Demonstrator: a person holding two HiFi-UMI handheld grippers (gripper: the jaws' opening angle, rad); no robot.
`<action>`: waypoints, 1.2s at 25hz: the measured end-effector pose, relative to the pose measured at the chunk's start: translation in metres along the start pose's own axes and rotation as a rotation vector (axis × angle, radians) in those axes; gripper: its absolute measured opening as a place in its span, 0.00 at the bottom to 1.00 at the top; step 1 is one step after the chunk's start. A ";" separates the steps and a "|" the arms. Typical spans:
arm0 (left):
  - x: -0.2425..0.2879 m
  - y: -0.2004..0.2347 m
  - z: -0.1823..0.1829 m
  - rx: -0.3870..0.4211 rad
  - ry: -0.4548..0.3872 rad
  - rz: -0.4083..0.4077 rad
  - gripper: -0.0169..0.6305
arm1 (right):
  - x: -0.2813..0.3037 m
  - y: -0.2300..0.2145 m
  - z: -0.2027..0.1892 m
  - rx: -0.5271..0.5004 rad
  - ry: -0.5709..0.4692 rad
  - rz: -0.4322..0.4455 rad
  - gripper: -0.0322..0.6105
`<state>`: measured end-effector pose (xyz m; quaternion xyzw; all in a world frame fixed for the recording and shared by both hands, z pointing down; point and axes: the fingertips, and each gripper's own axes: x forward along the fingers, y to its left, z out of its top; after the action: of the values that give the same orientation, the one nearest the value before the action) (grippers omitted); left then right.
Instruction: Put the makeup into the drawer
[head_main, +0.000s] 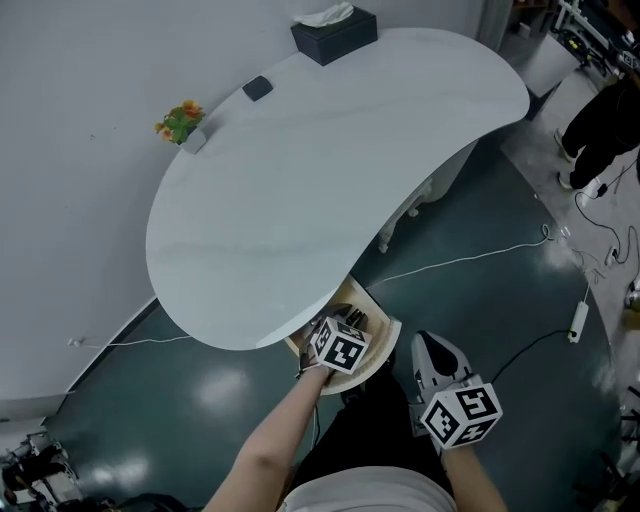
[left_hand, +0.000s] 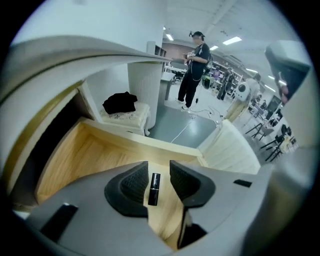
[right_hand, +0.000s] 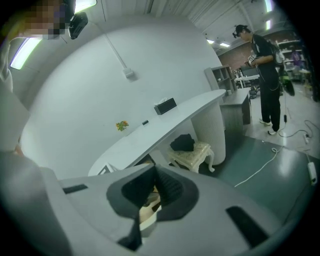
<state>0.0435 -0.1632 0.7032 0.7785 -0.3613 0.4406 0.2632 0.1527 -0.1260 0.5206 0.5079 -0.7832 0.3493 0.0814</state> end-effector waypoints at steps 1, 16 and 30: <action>-0.006 0.000 0.003 -0.005 -0.015 0.006 0.24 | -0.001 0.003 0.001 -0.004 -0.004 0.004 0.05; -0.092 -0.006 0.022 -0.072 -0.208 0.040 0.20 | -0.021 0.040 0.003 -0.052 -0.064 0.032 0.05; -0.174 -0.001 0.031 -0.064 -0.378 0.080 0.18 | -0.040 0.071 0.007 -0.094 -0.133 0.040 0.05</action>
<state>-0.0017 -0.1273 0.5360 0.8237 -0.4487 0.2851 0.1975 0.1131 -0.0837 0.4629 0.5099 -0.8123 0.2794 0.0461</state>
